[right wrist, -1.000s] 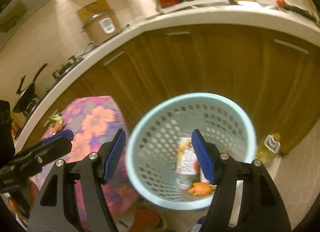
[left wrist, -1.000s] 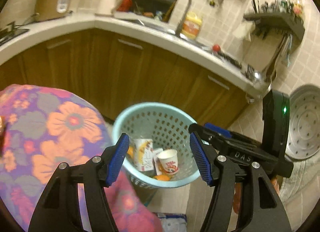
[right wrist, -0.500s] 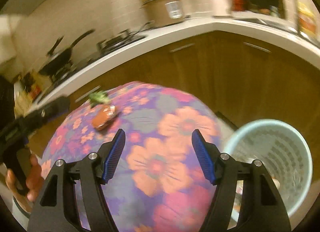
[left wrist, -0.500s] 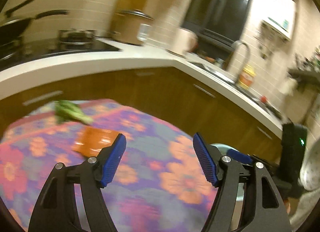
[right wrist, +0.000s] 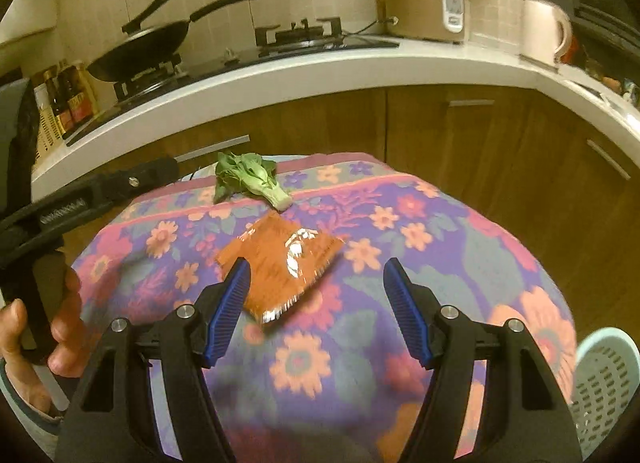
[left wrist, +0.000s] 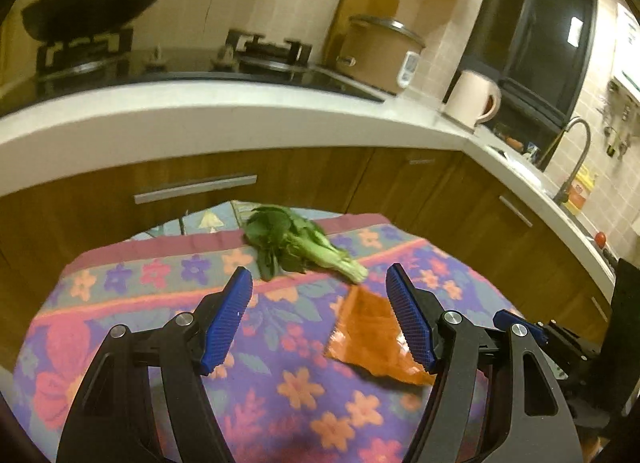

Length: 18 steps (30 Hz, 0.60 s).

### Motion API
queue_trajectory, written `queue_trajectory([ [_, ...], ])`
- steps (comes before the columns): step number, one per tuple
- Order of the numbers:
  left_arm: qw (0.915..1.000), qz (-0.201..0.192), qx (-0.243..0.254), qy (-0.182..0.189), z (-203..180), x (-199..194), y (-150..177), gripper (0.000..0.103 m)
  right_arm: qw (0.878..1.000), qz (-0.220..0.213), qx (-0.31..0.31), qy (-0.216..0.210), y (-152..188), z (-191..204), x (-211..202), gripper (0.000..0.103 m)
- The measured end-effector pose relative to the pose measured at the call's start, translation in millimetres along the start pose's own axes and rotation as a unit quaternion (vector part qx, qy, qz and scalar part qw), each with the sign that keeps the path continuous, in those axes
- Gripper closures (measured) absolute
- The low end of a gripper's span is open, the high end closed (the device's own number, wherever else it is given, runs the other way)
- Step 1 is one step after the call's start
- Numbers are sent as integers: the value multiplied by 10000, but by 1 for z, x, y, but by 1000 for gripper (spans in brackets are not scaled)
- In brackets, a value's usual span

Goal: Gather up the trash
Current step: 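Move both open tools back to the table toward the leaf and wrapper, then grasp the bok choy leaf with the left gripper while the right grasps the orange wrapper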

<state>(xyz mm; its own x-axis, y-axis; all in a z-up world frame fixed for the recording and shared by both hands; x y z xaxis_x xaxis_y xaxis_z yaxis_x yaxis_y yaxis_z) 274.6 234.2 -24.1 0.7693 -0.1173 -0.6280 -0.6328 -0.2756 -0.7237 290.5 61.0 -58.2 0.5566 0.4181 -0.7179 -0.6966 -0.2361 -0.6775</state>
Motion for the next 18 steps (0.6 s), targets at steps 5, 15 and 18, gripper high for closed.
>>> queue_trajectory([
  [5,9996,259,-101,-36,6,42,-12,35,9999,113,-73,18,-11,-3,26,38],
  [15,9958,764,-491,-137,17,97,-14,37,9990,239,-371,-35,-13,11,44,38],
  [18,9954,821,-406,-270,16,101,-13,42,9984,358,-434,90,-12,14,50,38],
])
Point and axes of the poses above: each gripper's, at about its wrist camera, not at the fingertips, and x roughly the way its jaws point, z to its left, y to its underside, the point moved 5 cm from there along x, roughly the way its jaws point, and after that the axes turned 3 degrees about z, right-handed, at the moved point
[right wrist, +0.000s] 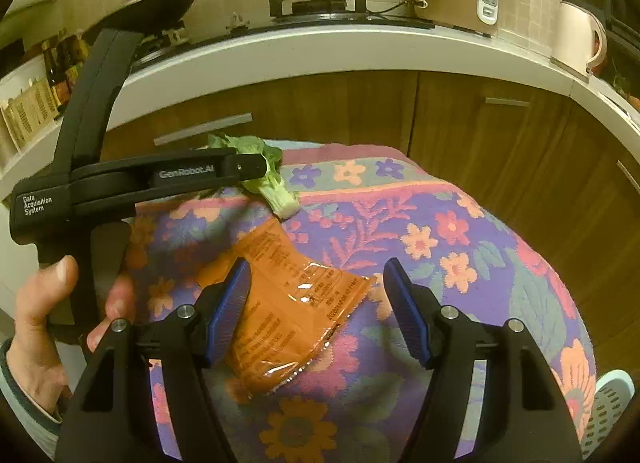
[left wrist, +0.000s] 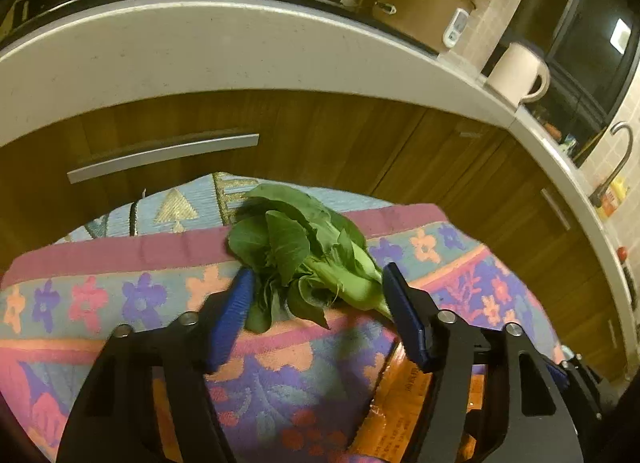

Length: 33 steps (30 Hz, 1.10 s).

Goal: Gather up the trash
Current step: 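Grasp the bok choy leaf with the left gripper while the right grasps the orange wrapper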

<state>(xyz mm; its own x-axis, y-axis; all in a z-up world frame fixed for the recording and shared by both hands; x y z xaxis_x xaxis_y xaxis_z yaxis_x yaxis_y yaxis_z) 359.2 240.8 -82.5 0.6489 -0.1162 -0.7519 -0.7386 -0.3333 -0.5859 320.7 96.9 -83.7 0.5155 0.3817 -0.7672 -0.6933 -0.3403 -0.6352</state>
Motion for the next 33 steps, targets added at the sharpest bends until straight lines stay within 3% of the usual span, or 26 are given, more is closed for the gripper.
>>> queue_trajectory([
  [1,10000,-6,19,14,-1,-1,0,49,10000,49,-25,-12,0,1,2,38],
  [9,9997,-139,150,154,-4,-6,3,70,9992,386,-87,-62,3,5,14,39],
  [12,9995,-178,37,265,0,-9,3,78,9989,427,-148,-108,5,7,15,51],
  [13,9993,-187,2,312,2,-9,3,81,9989,405,-200,-128,6,9,15,63],
  [19,9982,-275,-39,530,3,-15,4,103,9995,212,-178,-131,8,9,5,77],
  [26,9970,-353,97,685,-1,-28,11,103,9997,47,-156,-166,14,3,-14,78],
  [33,9920,-536,337,1096,-25,-67,29,103,9988,-398,251,-142,31,-32,-78,78],
])
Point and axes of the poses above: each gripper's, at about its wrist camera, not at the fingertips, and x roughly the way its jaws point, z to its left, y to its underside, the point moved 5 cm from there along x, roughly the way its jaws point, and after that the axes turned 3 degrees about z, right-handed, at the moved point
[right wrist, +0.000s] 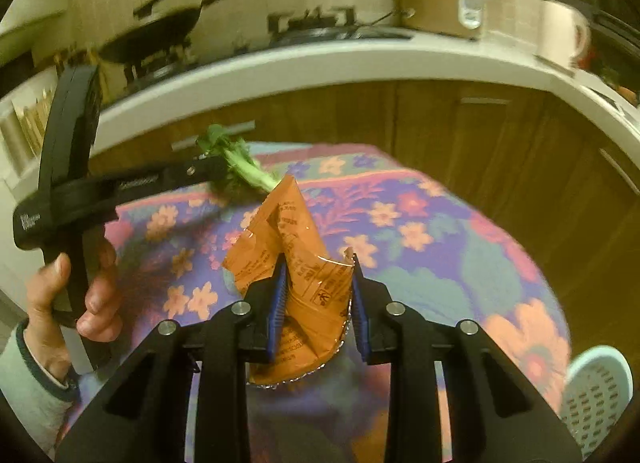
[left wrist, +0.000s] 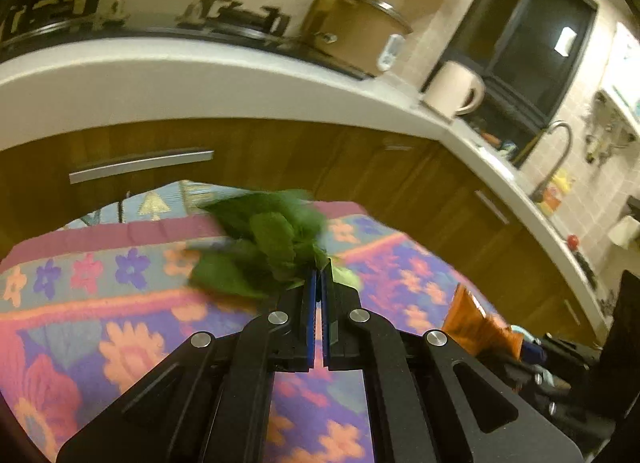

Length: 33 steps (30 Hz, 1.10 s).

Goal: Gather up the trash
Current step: 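Grasp the bok choy leaf with the left gripper while the right grasps the orange wrapper, then carry the leaf and orange wrapper over the basket and release both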

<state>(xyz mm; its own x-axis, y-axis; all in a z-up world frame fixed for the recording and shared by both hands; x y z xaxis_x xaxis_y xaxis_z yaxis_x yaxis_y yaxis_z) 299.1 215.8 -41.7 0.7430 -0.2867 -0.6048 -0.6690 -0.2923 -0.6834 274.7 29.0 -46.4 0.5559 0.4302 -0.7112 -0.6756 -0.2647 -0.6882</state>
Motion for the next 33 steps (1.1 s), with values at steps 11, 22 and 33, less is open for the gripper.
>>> queue_trajectory([
  [11,9971,-281,471,534,-78,-58,28,103,9966,-420,684,170,45,-46,-83,78],
  [22,9836,-207,1301,1232,-187,-83,57,103,9841,-806,1471,584,99,-117,-153,78],
  [33,9644,548,1879,1779,-304,-13,118,103,9634,-779,2262,1209,162,-208,-183,78],
])
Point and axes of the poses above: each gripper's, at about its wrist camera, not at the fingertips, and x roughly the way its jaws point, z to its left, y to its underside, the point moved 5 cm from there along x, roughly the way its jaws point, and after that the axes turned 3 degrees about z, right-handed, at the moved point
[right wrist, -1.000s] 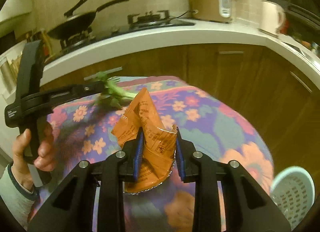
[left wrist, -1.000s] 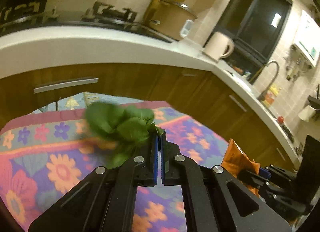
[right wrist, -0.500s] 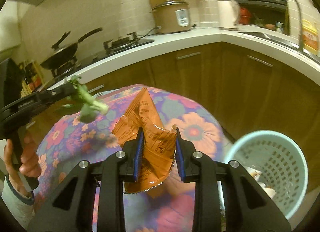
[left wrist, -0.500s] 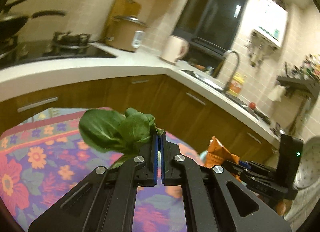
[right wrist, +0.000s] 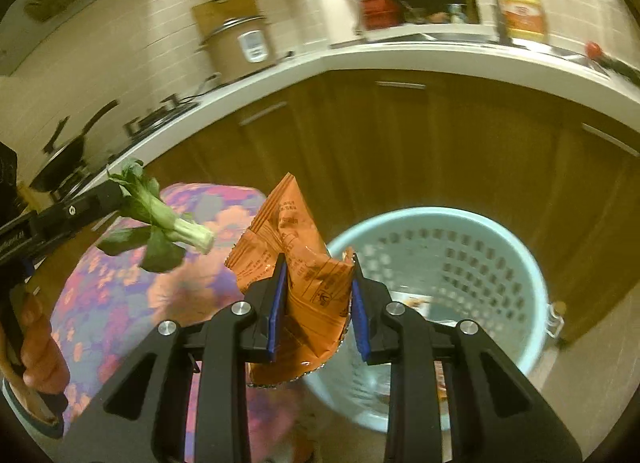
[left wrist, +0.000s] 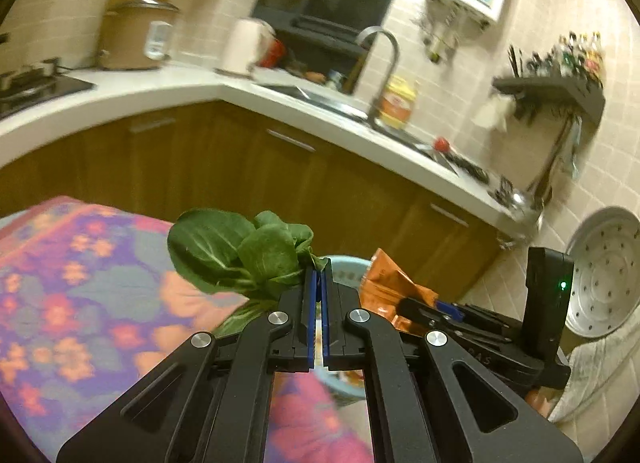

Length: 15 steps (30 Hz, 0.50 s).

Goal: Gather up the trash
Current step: 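Carry the leaf and orange wrapper over the basket and release both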

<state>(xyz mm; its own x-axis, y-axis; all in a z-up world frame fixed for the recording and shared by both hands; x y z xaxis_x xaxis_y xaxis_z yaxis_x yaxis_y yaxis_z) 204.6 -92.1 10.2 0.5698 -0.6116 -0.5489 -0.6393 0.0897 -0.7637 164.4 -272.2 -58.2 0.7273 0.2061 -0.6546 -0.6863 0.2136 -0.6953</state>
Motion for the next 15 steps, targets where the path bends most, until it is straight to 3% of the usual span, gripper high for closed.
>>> queue_trajectory([
  [11,9970,722,137,256,-35,92,24,103,9964,289,534,589,19,-70,22,73],
  [12,9965,770,129,287,-35,97,25,103,9959,312,575,619,20,-72,24,70],
  [14,9955,869,135,342,-34,103,30,101,9954,302,685,605,21,-77,24,42],
  [15,9954,875,150,346,-34,104,31,97,9952,279,731,594,21,-78,23,39],
])
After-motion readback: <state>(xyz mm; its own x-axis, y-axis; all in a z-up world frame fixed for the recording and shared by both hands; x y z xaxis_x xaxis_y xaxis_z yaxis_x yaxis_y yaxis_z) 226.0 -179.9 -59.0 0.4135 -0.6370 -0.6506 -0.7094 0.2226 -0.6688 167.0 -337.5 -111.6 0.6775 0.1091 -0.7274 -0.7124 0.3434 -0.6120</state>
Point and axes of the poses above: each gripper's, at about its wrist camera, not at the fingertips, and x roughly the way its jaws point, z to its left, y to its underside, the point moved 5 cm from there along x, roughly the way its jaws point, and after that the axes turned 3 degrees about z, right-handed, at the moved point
